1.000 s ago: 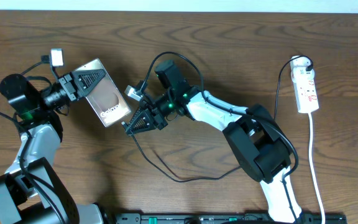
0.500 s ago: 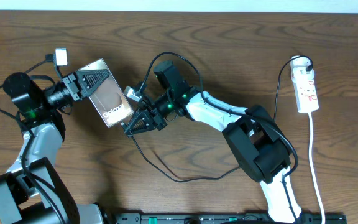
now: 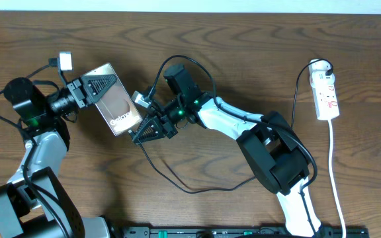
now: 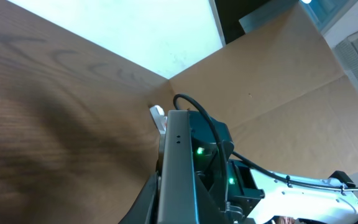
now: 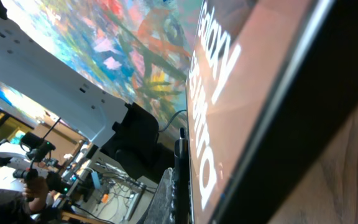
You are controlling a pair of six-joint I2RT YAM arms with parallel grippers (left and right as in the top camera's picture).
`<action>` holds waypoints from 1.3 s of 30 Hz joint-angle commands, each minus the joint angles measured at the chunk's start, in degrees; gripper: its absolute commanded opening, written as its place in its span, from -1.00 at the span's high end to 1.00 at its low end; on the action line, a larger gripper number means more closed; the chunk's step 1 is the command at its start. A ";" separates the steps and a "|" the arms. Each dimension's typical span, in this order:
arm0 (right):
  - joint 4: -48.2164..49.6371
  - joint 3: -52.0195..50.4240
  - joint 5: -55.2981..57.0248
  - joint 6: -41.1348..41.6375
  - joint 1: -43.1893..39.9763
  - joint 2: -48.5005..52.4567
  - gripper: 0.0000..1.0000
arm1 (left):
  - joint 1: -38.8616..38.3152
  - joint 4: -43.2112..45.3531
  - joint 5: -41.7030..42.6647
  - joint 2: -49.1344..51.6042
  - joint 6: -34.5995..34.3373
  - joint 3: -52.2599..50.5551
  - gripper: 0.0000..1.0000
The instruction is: Plug charger to phone and switch on socket
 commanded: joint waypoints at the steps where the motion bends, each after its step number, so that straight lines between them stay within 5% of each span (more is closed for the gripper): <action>1: 0.31 0.48 -1.38 -0.92 0.44 -0.31 0.98 | -0.04 0.26 1.14 -0.07 0.76 -0.39 0.85; 39: 0.66 0.48 -1.38 0.37 -0.96 -0.33 0.98 | -0.04 0.31 -0.37 -0.07 -2.67 -0.39 0.85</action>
